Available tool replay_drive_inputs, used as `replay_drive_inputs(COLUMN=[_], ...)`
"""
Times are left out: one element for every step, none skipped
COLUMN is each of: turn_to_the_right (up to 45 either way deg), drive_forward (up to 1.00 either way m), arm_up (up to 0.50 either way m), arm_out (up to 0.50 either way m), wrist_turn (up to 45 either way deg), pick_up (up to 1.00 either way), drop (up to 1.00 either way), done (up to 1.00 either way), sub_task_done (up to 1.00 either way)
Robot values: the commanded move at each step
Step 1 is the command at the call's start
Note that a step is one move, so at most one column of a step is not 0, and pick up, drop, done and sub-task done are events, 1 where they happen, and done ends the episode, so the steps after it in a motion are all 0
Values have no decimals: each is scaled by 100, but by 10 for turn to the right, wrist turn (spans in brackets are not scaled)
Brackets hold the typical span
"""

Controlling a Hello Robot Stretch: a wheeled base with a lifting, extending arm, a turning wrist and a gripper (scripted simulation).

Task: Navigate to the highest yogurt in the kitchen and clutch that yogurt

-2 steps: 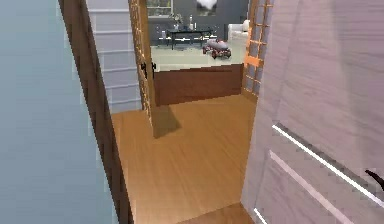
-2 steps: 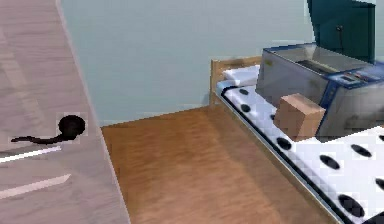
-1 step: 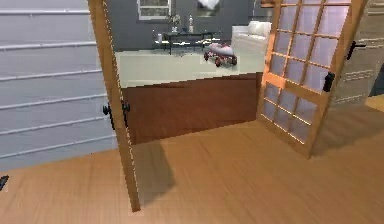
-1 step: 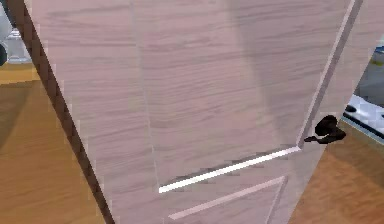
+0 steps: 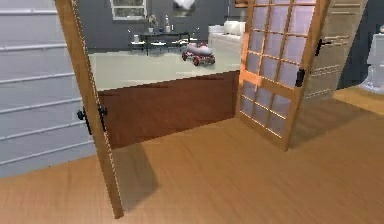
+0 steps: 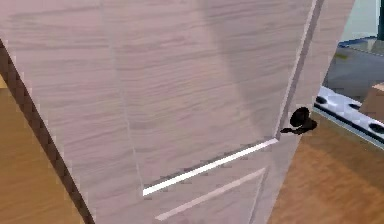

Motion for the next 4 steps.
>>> replay_drive_inputs(turn_to_the_right=[0, 180, 0, 0], drive_forward=[10, 0, 100, 5], arm_up=[0, 0, 0, 0], arm_out=[0, 0, 0, 0], wrist_turn=[0, 0, 0, 0], pick_up=[0, 0, 0, 0], drop=[0, 0, 0, 0], done=[0, 0, 0, 0], sub_task_done=[0, 0, 0, 0])
